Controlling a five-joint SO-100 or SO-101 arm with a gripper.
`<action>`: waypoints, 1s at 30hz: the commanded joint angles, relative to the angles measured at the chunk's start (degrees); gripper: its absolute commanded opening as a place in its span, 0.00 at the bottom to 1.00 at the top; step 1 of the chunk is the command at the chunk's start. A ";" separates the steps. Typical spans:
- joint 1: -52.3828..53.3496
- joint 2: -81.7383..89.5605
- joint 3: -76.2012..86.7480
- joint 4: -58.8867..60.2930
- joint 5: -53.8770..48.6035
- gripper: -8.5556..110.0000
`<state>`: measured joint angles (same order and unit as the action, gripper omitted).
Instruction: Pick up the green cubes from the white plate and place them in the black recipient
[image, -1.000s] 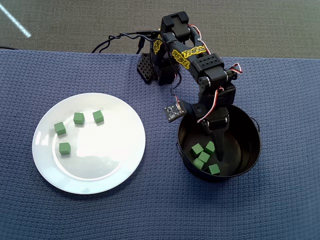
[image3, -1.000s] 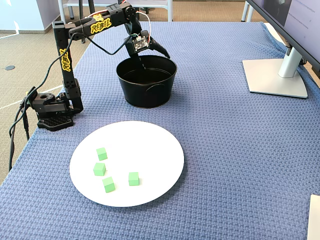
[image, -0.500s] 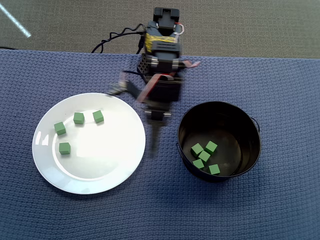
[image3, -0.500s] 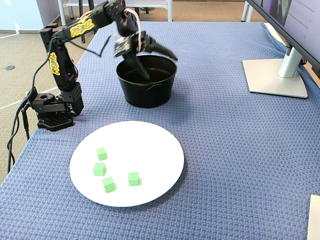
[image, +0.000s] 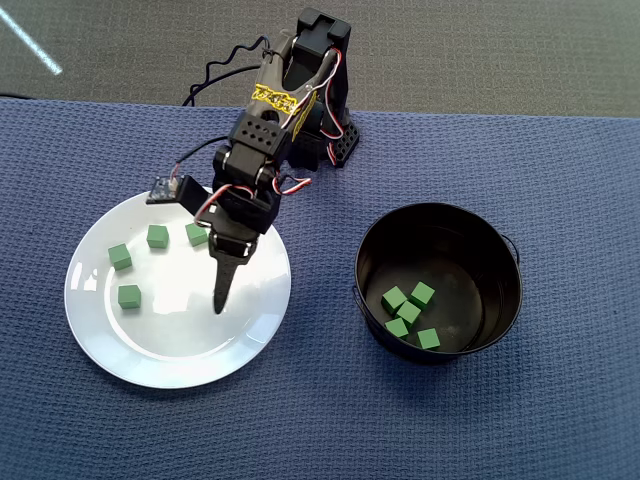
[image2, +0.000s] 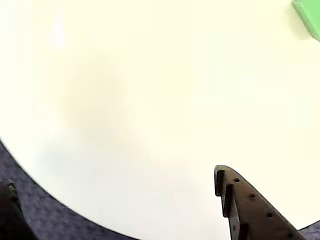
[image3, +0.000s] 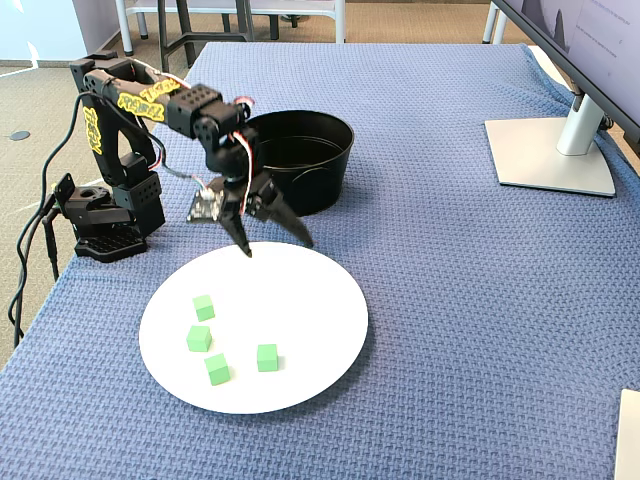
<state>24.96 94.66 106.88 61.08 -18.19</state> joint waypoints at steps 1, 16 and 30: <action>-0.88 5.27 4.04 -0.70 -1.67 0.46; 1.14 12.39 5.98 13.71 -22.85 0.44; 17.67 6.42 9.40 0.18 -46.14 0.44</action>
<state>39.64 101.16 115.49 65.30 -59.68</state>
